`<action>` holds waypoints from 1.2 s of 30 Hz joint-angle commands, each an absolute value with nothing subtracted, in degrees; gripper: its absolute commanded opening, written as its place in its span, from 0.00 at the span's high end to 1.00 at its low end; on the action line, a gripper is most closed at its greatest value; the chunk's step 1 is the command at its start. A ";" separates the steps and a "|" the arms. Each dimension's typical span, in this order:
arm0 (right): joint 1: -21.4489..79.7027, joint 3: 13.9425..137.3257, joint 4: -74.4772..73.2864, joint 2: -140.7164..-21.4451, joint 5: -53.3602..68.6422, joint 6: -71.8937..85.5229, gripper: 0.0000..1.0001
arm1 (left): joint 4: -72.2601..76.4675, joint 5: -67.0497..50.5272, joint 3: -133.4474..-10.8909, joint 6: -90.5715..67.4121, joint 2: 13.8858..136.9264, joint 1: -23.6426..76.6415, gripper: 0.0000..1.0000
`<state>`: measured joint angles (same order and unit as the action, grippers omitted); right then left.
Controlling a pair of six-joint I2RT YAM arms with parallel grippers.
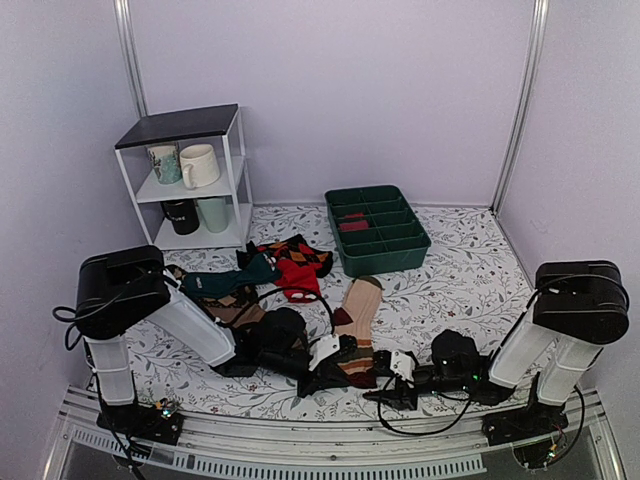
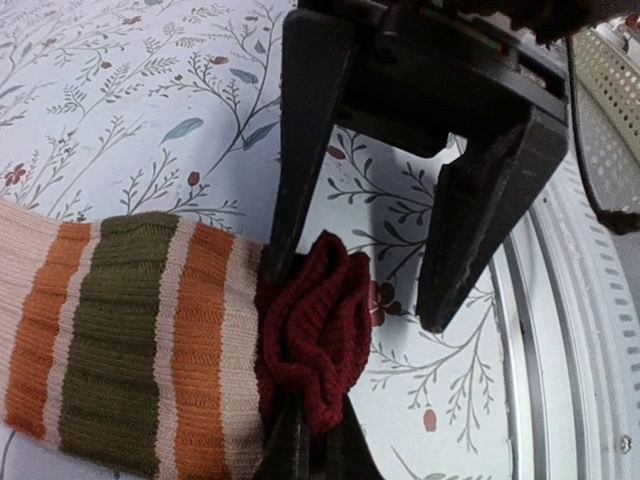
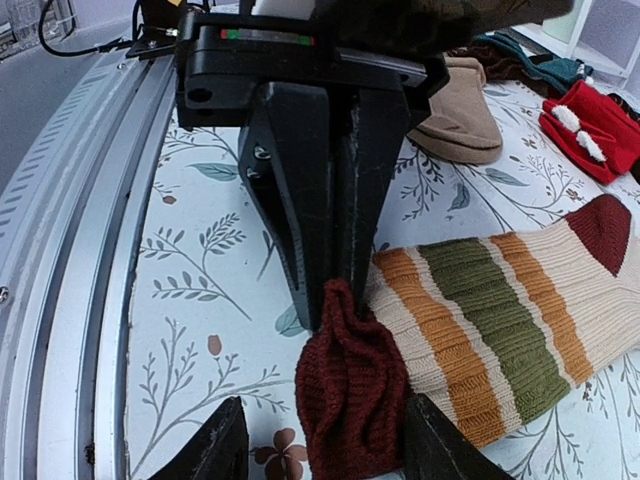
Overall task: Roll the socks
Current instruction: Roll a pair of socks at the center of the board.
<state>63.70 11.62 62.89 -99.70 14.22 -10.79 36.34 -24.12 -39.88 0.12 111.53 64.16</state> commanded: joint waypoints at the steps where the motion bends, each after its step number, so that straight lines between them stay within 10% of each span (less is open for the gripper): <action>1: 63.89 12.44 65.27 -102.43 10.50 -12.23 0.48 | 25.49 -24.33 -38.52 -0.28 115.66 64.08 1.00; 12: 64.25 14.07 58.38 -103.21 10.38 -6.72 0.91 | 25.22 -25.23 -38.85 -0.05 115.98 63.87 1.00; 18: 64.25 15.87 49.22 -101.33 12.81 -0.38 0.97 | 27.17 -20.48 -36.61 -0.10 113.36 63.96 1.00; 22: 63.90 19.90 37.88 -100.47 17.23 5.72 0.97 | 33.68 -8.08 -29.75 2.47 101.63 65.95 0.47; 29: 61.72 24.19 23.06 -97.38 25.03 15.73 0.97 | 35.16 1.47 -24.46 11.05 90.84 70.32 0.29; 36: 55.55 27.23 17.15 -100.79 34.13 22.86 0.97 | 41.33 2.67 -23.87 16.19 93.75 74.40 0.35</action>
